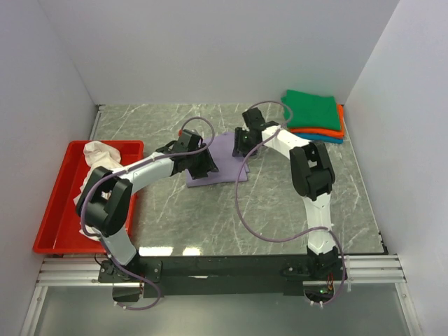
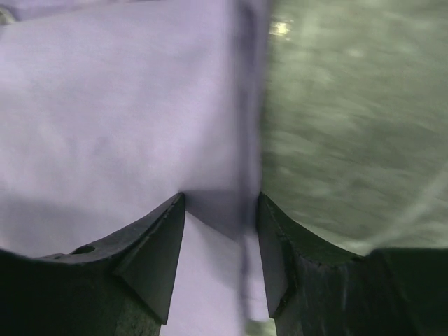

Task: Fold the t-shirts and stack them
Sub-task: Neatly place the folded tshirt to the corner

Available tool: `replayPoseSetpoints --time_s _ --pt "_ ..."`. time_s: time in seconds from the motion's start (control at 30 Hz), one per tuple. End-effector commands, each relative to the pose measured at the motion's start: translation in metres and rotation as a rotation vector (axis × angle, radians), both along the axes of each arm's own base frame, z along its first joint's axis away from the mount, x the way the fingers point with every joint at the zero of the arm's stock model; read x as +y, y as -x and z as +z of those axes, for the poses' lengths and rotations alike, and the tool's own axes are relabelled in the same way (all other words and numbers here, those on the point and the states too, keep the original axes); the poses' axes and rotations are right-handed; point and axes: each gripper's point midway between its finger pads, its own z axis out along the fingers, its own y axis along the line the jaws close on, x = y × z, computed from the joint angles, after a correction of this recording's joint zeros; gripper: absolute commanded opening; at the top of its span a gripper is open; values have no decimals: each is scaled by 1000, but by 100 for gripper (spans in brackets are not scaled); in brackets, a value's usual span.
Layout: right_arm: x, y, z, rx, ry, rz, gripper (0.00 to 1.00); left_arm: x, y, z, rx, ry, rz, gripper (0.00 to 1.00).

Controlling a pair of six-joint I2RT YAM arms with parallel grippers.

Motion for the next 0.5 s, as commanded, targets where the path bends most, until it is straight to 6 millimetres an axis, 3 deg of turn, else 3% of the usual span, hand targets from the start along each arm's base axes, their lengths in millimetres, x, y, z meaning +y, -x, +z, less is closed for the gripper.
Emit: replayPoseSetpoints --time_s 0.0,0.1,0.13,0.3,0.33,0.47 --pt "27 4 -6 -7 30 45 51 -4 6 25 -51 38 -35 55" --pt "33 7 -7 9 32 34 47 -3 12 38 -71 53 -52 55" --pt "32 7 -8 14 37 26 41 -3 16 49 -91 67 -60 54" --pt "14 5 -8 2 124 -29 0 17 49 60 -135 32 -103 52" --pt "9 4 -6 -3 145 -37 0 22 55 73 -173 34 -104 52" --pt "-6 -1 -2 -17 248 -35 0 40 72 86 -224 0 -119 51"
